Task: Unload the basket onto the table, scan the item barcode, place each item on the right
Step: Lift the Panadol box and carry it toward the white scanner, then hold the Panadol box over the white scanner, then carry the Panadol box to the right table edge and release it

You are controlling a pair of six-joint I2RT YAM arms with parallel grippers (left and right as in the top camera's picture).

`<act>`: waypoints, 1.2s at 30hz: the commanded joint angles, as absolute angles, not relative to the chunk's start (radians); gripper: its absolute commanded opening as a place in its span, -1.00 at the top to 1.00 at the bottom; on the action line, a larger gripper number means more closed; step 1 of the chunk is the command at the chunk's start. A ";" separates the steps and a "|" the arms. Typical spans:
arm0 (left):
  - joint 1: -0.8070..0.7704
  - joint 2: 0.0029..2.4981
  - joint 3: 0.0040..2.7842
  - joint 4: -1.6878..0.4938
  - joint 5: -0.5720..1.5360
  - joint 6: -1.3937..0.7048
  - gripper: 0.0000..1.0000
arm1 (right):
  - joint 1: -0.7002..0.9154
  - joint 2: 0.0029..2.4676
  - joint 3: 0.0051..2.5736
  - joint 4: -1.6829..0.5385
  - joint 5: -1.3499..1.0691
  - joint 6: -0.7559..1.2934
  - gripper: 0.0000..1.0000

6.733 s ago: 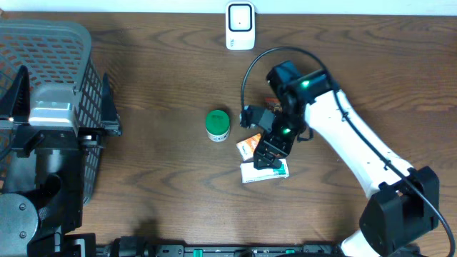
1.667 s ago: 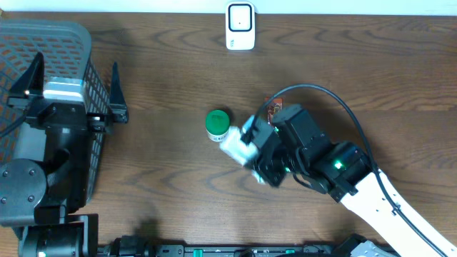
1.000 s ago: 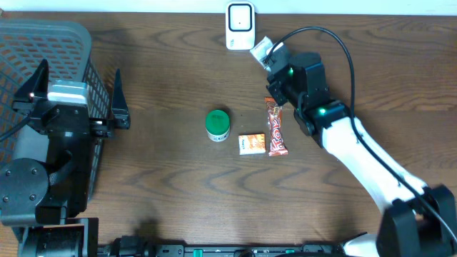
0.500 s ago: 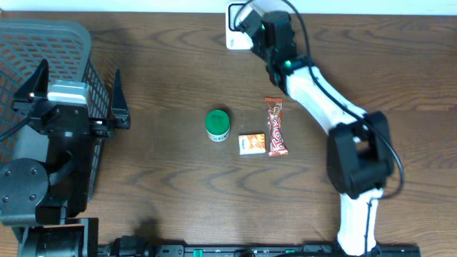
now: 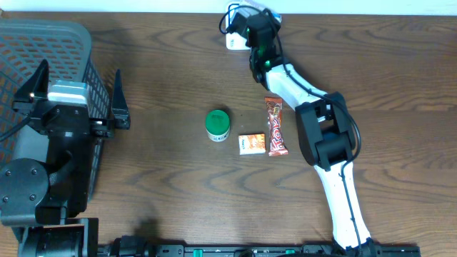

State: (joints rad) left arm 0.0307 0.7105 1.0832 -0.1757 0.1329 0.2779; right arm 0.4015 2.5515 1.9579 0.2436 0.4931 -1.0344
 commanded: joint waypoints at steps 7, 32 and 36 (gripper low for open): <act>0.027 0.703 1.081 -0.170 0.146 0.276 -0.99 | 0.446 2.543 1.998 0.266 0.679 -1.053 0.31; 0.027 0.558 1.081 -0.107 0.146 0.276 -0.99 | -0.214 2.121 1.956 -1.183 0.484 -0.088 0.45; 0.027 0.519 1.081 -0.110 0.146 0.276 -0.99 | -0.385 2.126 1.862 -1.137 0.345 -0.074 0.42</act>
State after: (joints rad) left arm 0.0307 0.5514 1.0794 -0.1120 0.1329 0.2779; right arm -0.2863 2.1109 1.9297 -1.1568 0.5030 -0.1478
